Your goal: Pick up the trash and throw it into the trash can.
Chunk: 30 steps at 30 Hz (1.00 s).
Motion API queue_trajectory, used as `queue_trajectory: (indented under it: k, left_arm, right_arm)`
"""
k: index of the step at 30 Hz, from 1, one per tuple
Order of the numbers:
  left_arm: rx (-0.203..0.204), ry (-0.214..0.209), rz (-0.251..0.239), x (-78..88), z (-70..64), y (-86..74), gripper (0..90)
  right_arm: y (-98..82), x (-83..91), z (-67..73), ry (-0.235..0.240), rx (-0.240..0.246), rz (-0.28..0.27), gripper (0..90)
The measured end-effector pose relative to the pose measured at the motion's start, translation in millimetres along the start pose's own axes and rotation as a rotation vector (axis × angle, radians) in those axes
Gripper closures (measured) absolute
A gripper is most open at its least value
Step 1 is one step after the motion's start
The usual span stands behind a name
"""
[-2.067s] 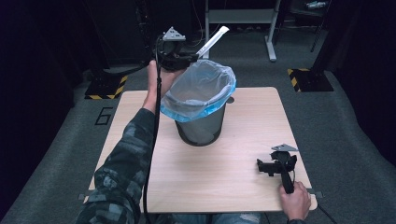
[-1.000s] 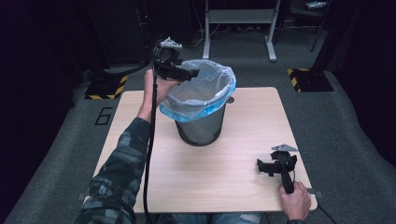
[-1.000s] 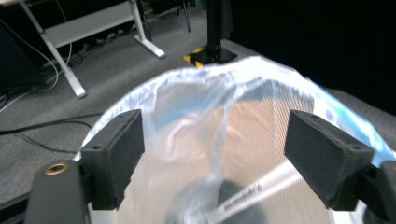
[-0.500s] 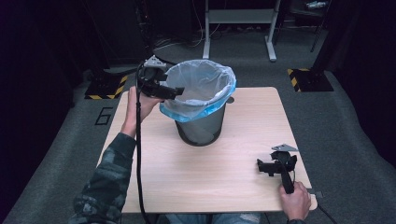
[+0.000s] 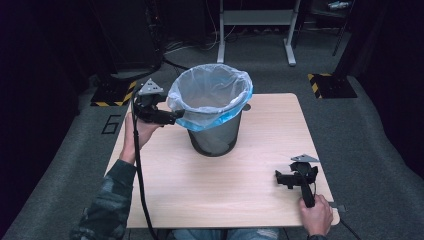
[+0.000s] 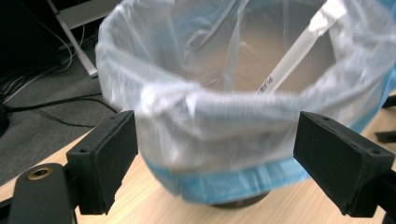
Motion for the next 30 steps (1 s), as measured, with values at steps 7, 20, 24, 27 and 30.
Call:
queue_trajectory:
  k: [7, 20, 24, 27, 30]
  left_arm:
    - [0.025, 0.01, 0.029, -0.1, 5.1, -31.0, 13.0]
    - [0.104, 0.018, 0.13, -12.6, 9.8, -112.6, 12.6]
    - [0.135, 0.038, 0.141, -15.6, 11.2, -134.8, 12.7]
    - [0.153, 0.056, 0.15, -17.1, 11.6, -152.6, 12.8]
    - [0.162, 0.076, 0.153, -17.4, 11.2, -168.1, 12.7]
  right_arm:
    - [0.0, 0.0, 0.0, 0.0, 0.0, 0.0, 0.0]
    - [0.0, 0.0, 0.0, 0.0, 0.0, 0.0, 0.0]
    - [0.0, 0.0, 0.0, 0.0, 0.0, 0.0, 0.0]
    - [0.0, 0.0, 0.0, 0.0, 0.0, 0.0, 0.0]
    - [0.0, 0.0, 0.0, 0.0, 0.0, 0.0, 0.0]
Point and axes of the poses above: each handheld gripper's, and its own axes: x roughly backward along the jaws, y roughly out of its top, z roughly to its left, the point moved 9 cm from there along -x, roughly forward along the jaws, and after that the axes turned 10 degrees about y, right-handed, at the moved point
